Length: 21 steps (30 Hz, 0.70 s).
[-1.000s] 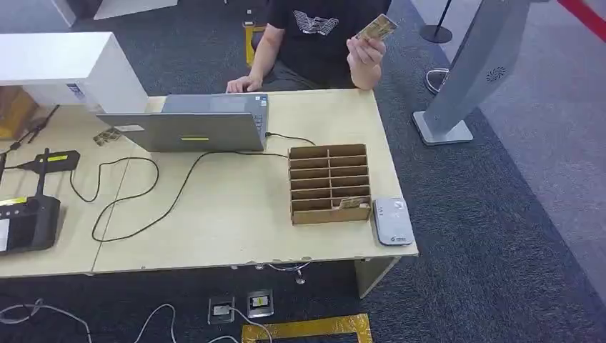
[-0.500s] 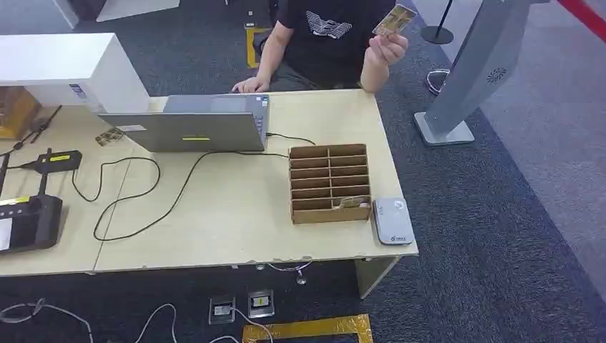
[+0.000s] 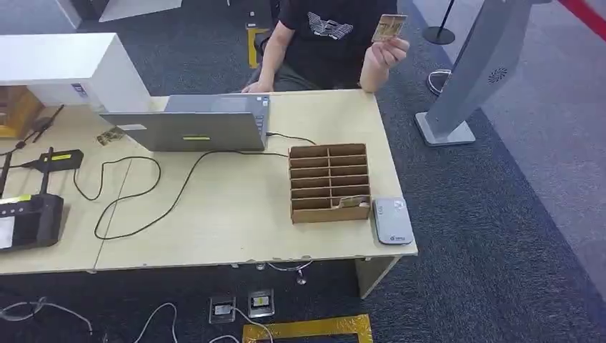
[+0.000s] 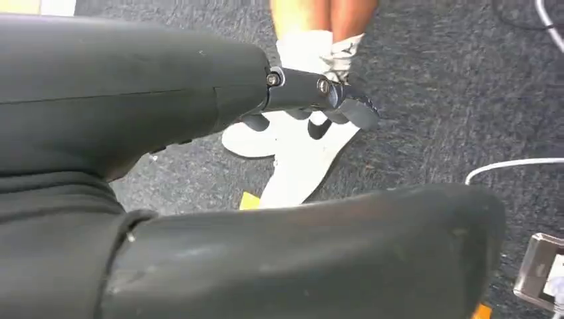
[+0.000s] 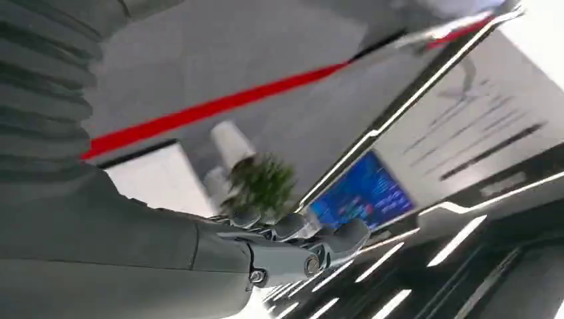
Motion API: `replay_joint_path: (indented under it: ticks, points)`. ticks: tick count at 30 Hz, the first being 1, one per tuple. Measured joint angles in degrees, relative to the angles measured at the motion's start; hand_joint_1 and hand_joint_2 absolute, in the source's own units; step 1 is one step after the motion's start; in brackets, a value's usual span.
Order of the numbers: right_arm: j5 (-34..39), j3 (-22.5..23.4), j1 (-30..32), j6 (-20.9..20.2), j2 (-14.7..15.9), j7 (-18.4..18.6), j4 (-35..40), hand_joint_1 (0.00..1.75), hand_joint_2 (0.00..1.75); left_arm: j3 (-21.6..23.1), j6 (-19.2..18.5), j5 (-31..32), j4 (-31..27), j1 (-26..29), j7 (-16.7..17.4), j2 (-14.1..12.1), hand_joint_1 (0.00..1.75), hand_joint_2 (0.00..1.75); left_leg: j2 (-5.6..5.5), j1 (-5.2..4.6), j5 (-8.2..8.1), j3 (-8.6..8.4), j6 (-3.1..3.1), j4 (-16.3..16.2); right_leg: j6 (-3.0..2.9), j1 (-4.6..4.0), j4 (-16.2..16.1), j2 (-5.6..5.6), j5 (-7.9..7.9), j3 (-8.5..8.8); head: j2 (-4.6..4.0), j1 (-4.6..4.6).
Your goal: Pass the card to the sensor for recognition and then transmit it.
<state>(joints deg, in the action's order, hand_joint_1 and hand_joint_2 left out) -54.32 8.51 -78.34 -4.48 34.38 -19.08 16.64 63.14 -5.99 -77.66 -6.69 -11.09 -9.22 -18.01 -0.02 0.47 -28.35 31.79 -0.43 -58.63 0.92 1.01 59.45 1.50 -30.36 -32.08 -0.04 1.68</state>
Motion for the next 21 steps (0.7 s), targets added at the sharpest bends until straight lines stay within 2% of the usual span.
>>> replay_joint_path:
  ticks: [4, 8, 15, 21]
  points:
    - [15.8, -13.2, 2.6, 1.0, -1.8, 3.4, 5.2, 0.0, 1.75, 0.2, 0.0, 1.3, 0.0, 0.3, 0.0, -0.6, 0.0, 0.0, -0.28, 0.08, 0.02, 0.22, -0.03, 0.0, -0.02, -0.1, 0.0, 0.3, -0.02, -0.01, 0.0, 0.11]
    - [23.2, -25.9, 5.0, 1.9, -2.8, 6.1, 9.9, 0.0, 1.75, 1.0, 0.0, 1.9, 0.0, 0.2, -0.3, -1.6, 0.0, 0.0, -0.07, 0.07, -0.01, 0.23, -0.05, 0.0, -0.02, -0.08, 0.0, 0.05, -0.02, -0.08, 0.0, 0.07]
    - [26.7, -41.5, 7.9, 2.4, -3.5, 6.7, 13.1, 0.0, 1.75, 1.4, 0.0, 2.5, 0.0, 0.3, -0.8, -1.9, 0.0, 0.0, -0.09, 0.07, 0.0, 0.21, -0.06, 0.0, -0.01, -0.08, -0.1, 0.09, -0.01, -0.08, 0.0, 0.09]
    - [27.3, -49.3, 9.8, 5.1, -3.4, 5.8, 13.3, 0.0, 1.75, 1.9, 0.0, 3.2, -0.1, 0.4, -0.8, -2.1, 0.0, 0.0, -0.09, 0.07, -0.01, 0.21, -0.06, 0.0, -0.02, -0.09, -0.1, 0.08, -0.01, -0.1, 0.0, 0.09]
